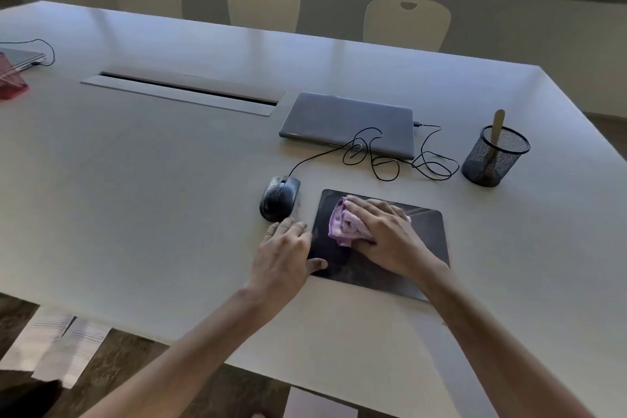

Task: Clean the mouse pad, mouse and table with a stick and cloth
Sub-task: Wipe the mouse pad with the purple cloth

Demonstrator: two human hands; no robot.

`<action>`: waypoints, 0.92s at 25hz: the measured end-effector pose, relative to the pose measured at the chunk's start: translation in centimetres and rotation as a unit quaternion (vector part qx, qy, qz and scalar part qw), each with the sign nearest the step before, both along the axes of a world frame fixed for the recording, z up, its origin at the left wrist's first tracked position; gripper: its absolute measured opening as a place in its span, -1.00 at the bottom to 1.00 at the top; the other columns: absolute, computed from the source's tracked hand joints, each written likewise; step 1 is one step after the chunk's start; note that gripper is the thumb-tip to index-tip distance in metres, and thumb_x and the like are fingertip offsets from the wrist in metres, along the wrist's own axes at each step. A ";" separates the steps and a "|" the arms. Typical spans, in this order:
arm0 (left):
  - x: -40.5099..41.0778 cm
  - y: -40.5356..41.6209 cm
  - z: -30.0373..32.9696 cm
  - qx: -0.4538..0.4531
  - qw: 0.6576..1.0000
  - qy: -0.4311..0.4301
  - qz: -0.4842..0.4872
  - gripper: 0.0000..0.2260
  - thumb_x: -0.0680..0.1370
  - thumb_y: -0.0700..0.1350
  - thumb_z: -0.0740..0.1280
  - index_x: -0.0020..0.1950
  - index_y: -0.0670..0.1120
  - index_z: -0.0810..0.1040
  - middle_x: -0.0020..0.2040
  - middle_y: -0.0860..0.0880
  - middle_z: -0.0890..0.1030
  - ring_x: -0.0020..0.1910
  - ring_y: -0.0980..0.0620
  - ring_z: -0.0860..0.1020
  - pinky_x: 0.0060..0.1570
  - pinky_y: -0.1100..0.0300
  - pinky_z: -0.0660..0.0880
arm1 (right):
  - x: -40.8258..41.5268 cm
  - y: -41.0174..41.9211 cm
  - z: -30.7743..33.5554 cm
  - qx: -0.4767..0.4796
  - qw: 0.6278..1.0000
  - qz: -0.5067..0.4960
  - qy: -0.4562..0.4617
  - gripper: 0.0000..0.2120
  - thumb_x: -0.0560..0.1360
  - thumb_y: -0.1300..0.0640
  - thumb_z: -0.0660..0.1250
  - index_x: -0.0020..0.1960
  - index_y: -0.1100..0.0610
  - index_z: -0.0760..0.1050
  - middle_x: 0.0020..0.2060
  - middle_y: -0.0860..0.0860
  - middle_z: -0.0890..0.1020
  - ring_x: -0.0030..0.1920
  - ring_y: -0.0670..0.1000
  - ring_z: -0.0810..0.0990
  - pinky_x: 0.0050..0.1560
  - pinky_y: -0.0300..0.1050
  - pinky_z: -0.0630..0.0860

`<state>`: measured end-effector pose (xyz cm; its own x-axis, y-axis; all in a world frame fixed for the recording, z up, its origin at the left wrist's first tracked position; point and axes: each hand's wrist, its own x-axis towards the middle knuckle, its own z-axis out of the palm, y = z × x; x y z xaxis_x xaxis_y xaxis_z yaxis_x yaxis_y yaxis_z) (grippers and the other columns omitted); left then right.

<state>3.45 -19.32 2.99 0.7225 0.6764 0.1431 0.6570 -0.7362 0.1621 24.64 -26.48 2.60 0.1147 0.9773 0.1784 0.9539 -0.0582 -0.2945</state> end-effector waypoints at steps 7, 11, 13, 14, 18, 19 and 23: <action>0.3 -0.8 -0.3 0.016 1.000 0.009 0.004 -0.49 0.54 0.20 0.22 0.39 -0.06 0.43 0.40 0.04 0.43 0.51 -0.05 0.17 0.48 0.09 -0.05 | -3.0 2.3 0.3 0.030 0.998 0.001 0.049 -0.53 0.37 0.08 0.48 0.27 -0.03 0.56 0.34 -0.09 0.53 0.32 0.05 0.44 0.37 0.07 0.31; 0.3 -1.1 0.0 0.025 1.000 0.003 -0.002 -0.48 0.55 0.16 0.25 0.44 -0.07 0.40 0.37 0.02 0.46 0.51 -0.09 0.16 0.48 0.07 -0.07 | -4.2 1.1 0.0 0.008 0.991 0.134 0.028 -0.66 0.43 0.07 0.43 0.20 -0.06 0.60 0.31 -0.14 0.53 0.27 0.03 0.43 0.30 0.02 0.35; 0.2 -1.3 0.0 0.028 1.000 0.010 -0.005 -0.51 0.56 0.15 0.23 0.42 -0.06 0.42 0.40 0.02 0.43 0.53 -0.09 0.11 0.49 0.05 -0.12 | -3.9 1.3 0.2 -0.002 0.989 0.146 -0.024 -0.67 0.43 0.02 0.43 0.19 -0.07 0.60 0.34 -0.10 0.49 0.28 0.05 0.42 0.30 0.06 0.35; 0.2 -1.3 0.0 0.028 1.000 0.010 -0.007 -0.52 0.57 0.15 0.22 0.41 -0.07 0.43 0.42 0.02 0.41 0.54 -0.09 0.09 0.49 0.05 -0.16 | -3.6 1.7 0.5 -0.003 0.989 0.137 -0.053 -0.67 0.41 0.01 0.45 0.18 -0.10 0.60 0.36 -0.08 0.45 0.29 0.06 0.41 0.30 0.07 0.34; 0.3 -1.2 0.0 0.041 0.999 0.028 -0.006 -0.55 0.59 0.16 0.17 0.34 -0.10 0.49 0.46 -0.01 0.36 0.55 -0.08 0.04 0.47 0.04 -0.22 | -3.1 3.5 1.7 -0.015 0.997 0.033 -0.065 -0.60 0.42 0.14 0.46 0.24 -0.10 0.59 0.42 -0.04 0.34 0.32 0.07 0.36 0.29 0.01 0.30; 0.3 -1.3 0.0 0.037 0.999 0.028 -0.003 -0.54 0.59 0.16 0.17 0.36 -0.11 0.47 0.47 -0.01 0.35 0.55 -0.08 0.03 0.47 0.04 -0.22 | -3.4 3.6 1.8 -0.023 0.998 0.022 -0.048 -0.60 0.42 0.16 0.45 0.24 -0.07 0.59 0.40 -0.03 0.35 0.31 0.09 0.36 0.29 0.02 0.31; 0.4 -1.5 -0.1 0.029 1.000 -0.005 -0.010 -0.49 0.60 0.12 0.19 0.49 -0.09 0.32 0.49 -0.01 0.32 0.55 -0.08 0.04 0.48 0.04 -0.22 | -4.5 1.6 1.1 -0.017 0.994 0.107 -0.018 -0.69 0.41 0.14 0.46 0.14 -0.04 0.63 0.28 -0.01 0.43 0.20 0.07 0.38 0.21 0.04 0.38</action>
<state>3.83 -20.84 2.94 0.7343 0.6521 0.1883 0.6408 -0.7575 0.1247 20.16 -24.91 3.72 -0.1017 0.9842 0.1451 0.9554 0.1373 -0.2614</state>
